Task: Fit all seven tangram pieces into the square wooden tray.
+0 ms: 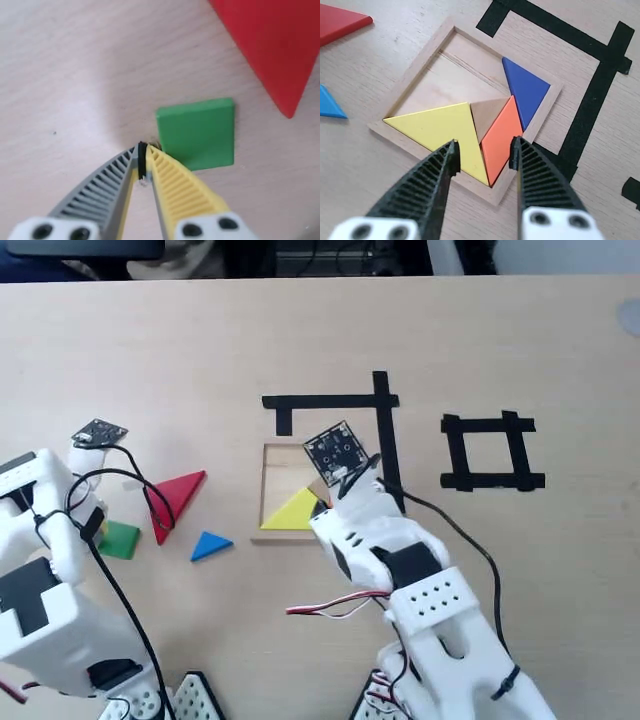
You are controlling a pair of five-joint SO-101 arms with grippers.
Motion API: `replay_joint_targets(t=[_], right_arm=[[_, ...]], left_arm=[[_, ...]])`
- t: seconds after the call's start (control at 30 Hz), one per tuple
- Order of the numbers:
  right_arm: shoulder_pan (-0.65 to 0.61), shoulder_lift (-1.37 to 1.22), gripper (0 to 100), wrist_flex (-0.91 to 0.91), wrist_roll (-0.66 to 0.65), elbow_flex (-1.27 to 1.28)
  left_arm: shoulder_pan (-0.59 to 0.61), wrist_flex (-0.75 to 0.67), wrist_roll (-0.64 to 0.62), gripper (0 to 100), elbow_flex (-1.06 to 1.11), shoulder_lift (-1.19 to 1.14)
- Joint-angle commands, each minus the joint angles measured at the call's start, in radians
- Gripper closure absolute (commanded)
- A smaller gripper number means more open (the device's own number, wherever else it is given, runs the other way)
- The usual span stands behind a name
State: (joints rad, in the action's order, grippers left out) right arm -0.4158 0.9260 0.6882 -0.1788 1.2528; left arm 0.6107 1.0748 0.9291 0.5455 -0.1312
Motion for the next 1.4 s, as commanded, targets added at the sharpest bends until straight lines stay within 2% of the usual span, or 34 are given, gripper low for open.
replay_joint_targets(t=[0.0, 0.2, 0.47, 0.63, 0.73, 0.87, 1.0, 1.1, 1.23, 1.37], right_arm=[[0.014, 0.018, 81.8, -0.014, 0.011, -0.028], [0.014, 0.018, 81.8, -0.014, 0.009, -0.028], [0.015, 0.018, 81.8, -0.014, 0.008, -0.028], [0.017, 0.018, 81.8, -0.014, 0.009, -0.028], [0.018, 0.018, 81.8, -0.014, 0.009, -0.028], [0.018, 0.018, 81.8, -0.014, 0.008, -0.028], [0.015, 0.018, 81.8, -0.014, 0.008, -0.028], [0.014, 0.018, 81.8, -0.014, 0.009, -0.028], [0.014, 0.018, 81.8, -0.014, 0.011, -0.027], [0.014, 0.018, 81.8, -0.014, 0.012, -0.027]], left_arm=[[-0.031, -0.008, -0.011, 97, 0.025, 0.052], [-0.165, -0.071, -0.012, 97, 0.176, 0.14], [-0.384, 0.002, -0.135, 97, 0.274, 0.397], [-0.518, 0.002, -0.209, 97, 0.317, 0.428], [-0.487, 0.011, -0.232, 97, 0.289, 0.439], [-0.291, 0.114, -0.232, 97, 0.154, 0.506], [-0.131, 0.097, -0.144, 97, 0.156, 0.519], [-0.127, 0.046, -0.115, 97, 0.249, 0.483], [-0.177, -0.089, -0.12, 97, 0.351, 0.427], [-0.229, -0.143, -0.209, 97, 0.361, 0.362]])
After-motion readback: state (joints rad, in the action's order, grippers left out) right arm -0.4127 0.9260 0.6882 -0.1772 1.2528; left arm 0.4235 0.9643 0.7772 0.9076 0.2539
